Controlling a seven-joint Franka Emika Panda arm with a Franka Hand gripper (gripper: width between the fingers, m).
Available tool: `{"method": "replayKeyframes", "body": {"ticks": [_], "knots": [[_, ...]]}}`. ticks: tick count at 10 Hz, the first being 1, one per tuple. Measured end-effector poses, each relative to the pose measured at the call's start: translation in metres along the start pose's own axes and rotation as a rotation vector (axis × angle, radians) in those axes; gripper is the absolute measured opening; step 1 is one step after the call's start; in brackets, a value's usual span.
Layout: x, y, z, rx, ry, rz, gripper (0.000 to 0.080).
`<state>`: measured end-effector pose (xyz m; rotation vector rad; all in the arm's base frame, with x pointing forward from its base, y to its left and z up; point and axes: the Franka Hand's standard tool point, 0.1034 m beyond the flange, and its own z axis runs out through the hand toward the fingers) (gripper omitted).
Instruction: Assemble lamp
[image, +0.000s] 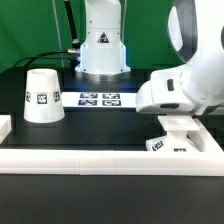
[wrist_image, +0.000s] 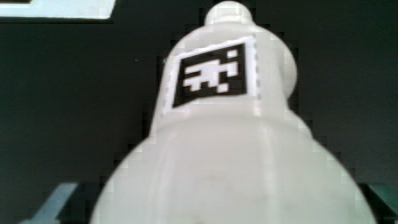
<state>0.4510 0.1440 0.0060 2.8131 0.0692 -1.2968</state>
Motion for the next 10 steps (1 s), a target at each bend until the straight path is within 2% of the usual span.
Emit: {"method": "replayKeyframes", "body": {"ticks": [3,10], "knots": [[-0.002,0.005,-0.007,0.005,0.007,-0.064,0.0575],[-0.038,0.032,-0.063,0.04,0.02,-0.101,0.0577]]}}
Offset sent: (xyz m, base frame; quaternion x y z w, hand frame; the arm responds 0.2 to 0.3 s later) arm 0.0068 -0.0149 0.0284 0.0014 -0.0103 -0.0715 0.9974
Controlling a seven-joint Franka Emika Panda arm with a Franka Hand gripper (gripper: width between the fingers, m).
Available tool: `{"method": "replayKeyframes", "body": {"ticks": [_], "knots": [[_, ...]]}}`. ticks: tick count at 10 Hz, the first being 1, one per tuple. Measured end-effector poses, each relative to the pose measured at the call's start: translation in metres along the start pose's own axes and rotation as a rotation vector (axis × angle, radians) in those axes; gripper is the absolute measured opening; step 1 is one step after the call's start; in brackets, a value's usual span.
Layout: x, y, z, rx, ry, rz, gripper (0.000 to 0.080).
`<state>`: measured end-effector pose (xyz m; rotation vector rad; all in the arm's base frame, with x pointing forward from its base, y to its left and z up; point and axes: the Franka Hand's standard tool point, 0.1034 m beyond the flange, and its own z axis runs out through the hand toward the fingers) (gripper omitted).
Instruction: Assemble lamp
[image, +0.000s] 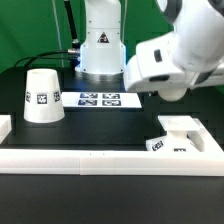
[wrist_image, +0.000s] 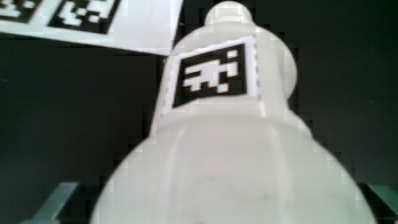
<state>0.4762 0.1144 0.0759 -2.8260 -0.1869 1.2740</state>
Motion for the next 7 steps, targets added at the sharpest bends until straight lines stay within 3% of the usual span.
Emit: {"method": "replayKeyframes", "body": {"ticks": [4,5,7], "knots": [[0.011,0.0,-0.001,0.002,0.048,-0.005,0.0577],[0.025,0.003,-0.006,0.004,0.159,-0.013,0.0577],[0.021,0.005,-0.017,-0.001,0.287,-0.018,0.0577]]}}
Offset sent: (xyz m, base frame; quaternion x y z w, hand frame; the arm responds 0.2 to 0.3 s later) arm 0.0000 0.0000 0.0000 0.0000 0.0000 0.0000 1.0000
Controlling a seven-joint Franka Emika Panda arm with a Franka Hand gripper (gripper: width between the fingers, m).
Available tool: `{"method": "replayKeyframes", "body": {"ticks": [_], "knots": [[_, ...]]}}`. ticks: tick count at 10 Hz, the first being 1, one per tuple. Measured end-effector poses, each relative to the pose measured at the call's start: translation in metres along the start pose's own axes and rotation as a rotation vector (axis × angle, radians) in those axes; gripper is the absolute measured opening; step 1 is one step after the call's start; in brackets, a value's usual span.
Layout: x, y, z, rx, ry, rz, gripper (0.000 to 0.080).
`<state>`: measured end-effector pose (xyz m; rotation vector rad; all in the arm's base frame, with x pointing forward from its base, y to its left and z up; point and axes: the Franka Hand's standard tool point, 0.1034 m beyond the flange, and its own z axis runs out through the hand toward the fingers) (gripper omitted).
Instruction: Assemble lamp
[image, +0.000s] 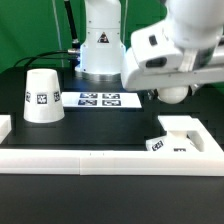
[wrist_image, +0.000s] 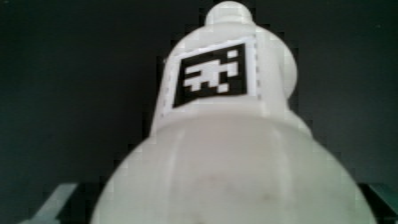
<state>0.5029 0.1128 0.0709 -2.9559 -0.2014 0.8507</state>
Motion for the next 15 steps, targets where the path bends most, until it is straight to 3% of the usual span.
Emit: {"method": "replayKeyframes", "body": {"ticks": [2,6,10,12,13,14,15], "knots": [[-0.001,0.004,-0.005,-0.006,0.137,-0.003,0.0577],[0.0,0.015,-0.034,-0.017,0.369,0.0,0.0577],[0.014,0.019,-0.036,-0.036,0.67,-0.001,0.0577],[0.013,0.02,-0.03,-0.041,0.685,-0.009,0.0577],[0.016,0.023,-0.027,-0.057,0.707,-0.042,0.0577],[0.016,0.023,-0.033,-0.061,0.701,-0.053,0.0577],[0.015,0.022,-0.049,-0.064,0.709,-0.066,0.0577]]}}
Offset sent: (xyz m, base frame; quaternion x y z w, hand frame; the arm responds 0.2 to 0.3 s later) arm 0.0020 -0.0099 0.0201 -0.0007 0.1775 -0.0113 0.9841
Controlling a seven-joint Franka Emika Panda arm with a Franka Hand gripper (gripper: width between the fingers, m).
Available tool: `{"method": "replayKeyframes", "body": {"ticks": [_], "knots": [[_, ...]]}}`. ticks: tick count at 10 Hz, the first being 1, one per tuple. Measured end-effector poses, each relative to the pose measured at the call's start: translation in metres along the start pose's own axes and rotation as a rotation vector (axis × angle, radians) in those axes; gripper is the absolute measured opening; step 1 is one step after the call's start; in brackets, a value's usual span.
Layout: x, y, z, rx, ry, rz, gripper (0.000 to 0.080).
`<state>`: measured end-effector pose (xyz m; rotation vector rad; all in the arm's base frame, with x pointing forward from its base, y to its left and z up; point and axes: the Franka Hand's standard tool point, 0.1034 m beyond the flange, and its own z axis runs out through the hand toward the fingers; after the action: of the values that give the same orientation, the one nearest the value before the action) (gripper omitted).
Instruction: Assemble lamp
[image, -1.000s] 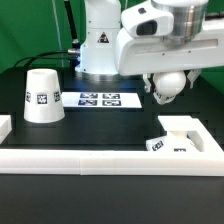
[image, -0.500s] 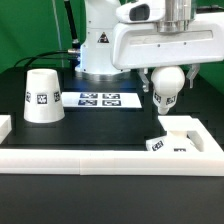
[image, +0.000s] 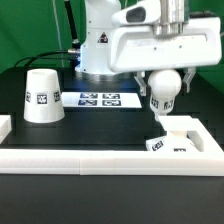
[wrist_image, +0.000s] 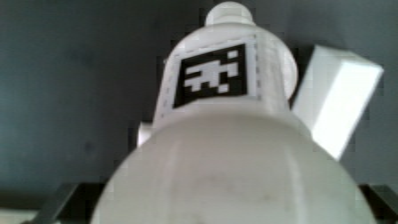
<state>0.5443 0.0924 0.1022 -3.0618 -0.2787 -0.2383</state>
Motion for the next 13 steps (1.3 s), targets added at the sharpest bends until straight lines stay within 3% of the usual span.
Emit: {"method": "replayKeyframes", "body": {"ticks": [3,8,9,10,13], "knots": [[0.026,-0.003,-0.018,0.008,-0.014,-0.025,0.0577],[0.02,0.0,-0.011,0.002,0.012,-0.046,0.0577],[0.022,0.003,-0.016,0.004,-0.004,-0.064,0.0577],[0.043,0.006,-0.033,0.004,0.014,-0.08,0.0577],[0.04,0.007,-0.027,-0.005,0.061,-0.091,0.0577]]}}
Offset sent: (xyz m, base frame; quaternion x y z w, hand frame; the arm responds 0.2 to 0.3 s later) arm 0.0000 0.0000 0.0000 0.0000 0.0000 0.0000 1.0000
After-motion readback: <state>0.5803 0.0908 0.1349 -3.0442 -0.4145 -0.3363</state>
